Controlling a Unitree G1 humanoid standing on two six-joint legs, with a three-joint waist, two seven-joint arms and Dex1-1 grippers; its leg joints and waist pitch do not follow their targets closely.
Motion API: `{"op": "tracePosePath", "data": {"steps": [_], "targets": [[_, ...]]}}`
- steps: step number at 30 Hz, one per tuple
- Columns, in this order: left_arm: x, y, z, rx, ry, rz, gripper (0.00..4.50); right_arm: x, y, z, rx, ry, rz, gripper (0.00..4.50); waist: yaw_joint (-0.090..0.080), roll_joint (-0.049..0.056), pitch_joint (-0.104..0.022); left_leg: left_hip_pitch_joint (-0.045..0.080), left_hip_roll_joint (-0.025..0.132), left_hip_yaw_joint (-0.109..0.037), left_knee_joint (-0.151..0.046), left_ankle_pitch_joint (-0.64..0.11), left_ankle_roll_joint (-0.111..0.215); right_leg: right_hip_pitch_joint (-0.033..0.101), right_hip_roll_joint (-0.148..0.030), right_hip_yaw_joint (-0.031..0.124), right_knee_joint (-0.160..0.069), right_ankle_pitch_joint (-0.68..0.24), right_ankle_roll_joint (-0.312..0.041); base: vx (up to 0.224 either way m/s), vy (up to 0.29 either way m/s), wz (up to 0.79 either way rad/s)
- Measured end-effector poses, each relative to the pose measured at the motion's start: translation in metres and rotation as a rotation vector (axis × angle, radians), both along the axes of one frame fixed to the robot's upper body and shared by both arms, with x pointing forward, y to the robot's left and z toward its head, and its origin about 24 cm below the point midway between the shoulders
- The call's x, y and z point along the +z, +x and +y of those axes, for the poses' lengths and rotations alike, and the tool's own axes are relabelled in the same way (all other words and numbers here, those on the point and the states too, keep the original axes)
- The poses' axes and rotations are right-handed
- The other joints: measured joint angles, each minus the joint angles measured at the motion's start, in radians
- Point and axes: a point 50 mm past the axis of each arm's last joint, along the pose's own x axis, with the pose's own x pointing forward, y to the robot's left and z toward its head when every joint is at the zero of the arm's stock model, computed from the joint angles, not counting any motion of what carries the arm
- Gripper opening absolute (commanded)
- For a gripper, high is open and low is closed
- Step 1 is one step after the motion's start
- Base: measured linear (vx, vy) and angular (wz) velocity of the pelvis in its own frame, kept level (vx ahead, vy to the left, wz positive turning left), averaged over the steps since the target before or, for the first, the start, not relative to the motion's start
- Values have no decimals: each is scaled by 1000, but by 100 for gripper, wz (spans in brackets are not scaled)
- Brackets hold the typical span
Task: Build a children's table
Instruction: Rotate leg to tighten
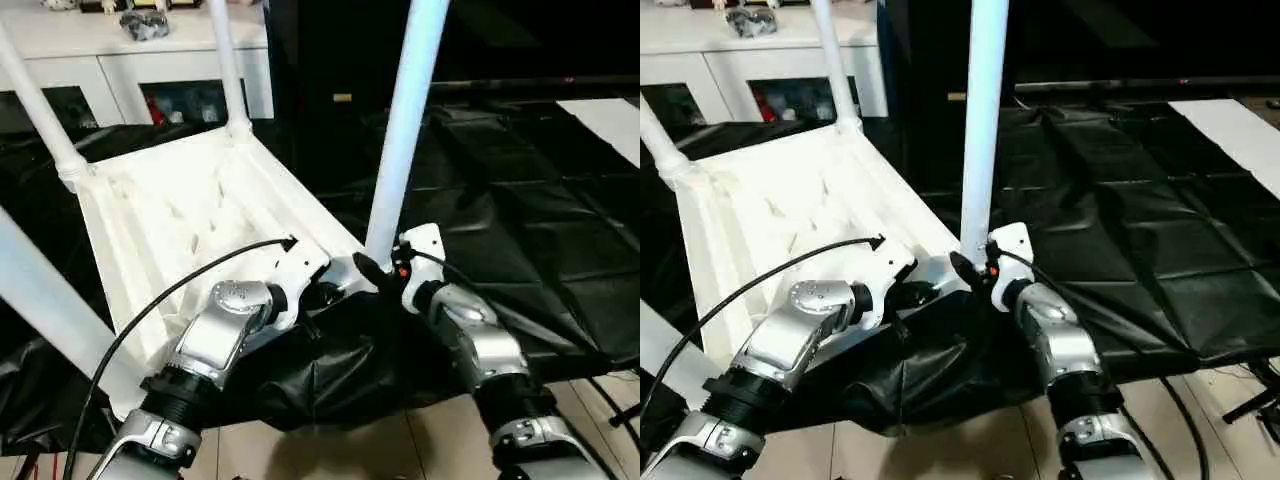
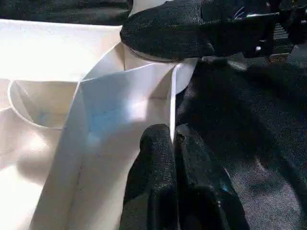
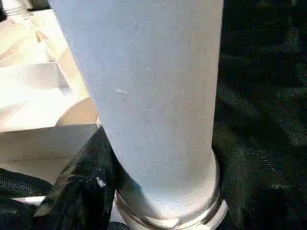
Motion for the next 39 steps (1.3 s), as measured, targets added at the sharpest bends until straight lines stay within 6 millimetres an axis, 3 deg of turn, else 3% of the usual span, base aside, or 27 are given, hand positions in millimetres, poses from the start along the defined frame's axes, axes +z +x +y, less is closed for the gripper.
{"op": "tracePosePath", "data": {"steps": [4,9,18,20,21,24,26,35,39], "targets": [[1,0,2,-19,6,-4,0,2,1,1,33,-4,-5,355,-1,0,0,1,0,0,0,0,0,-1,0,0,0,0,0,0,0,0],[4,-5,7,-123,-1,12,0,5,-4,-8,194,-32,-34,355,7,0,0,-1,0,1,0,0,0,-2,0,1,1,7,-7,0,0,0],[7,-17,22,-324,0,54,0,14,-38,-47,586,-88,12,355,61,1,0,-3,1,4,0,0,1,-1,-1,1,0,0,-3,0,0,0],[6,-18,24,-351,3,63,0,15,-42,-50,628,-90,31,355,62,1,0,-1,1,6,0,0,1,-1,-1,2,1,1,-3,0,0,0],[6,-18,25,-358,4,63,0,15,-43,-51,638,-87,38,329,60,1,0,0,1,6,0,0,1,0,-1,2,2,1,-3,0,0,0],[5,-19,27,-379,10,72,0,15,-46,-51,645,-83,52,317,58,1,0,0,2,6,0,0,1,0,-1,2,2,1,-2,0,0,0],[5,-19,28,-389,11,75,0,15,-47,-51,648,-82,60,284,58,1,0,0,2,6,0,0,1,0,-1,2,2,1,-2,0,0,0],[5,-21,30,-407,10,86,0,15,-51,-50,651,-75,75,258,58,3,-1,0,2,6,0,0,1,0,-1,2,2,3,-4,0,0,0],[5,-18,32,-349,12,83,0,11,-47,-42,558,-34,60,256,52,4,-2,1,2,6,0,0,0,0,0,2,2,3,-5,0,0,0]]}}
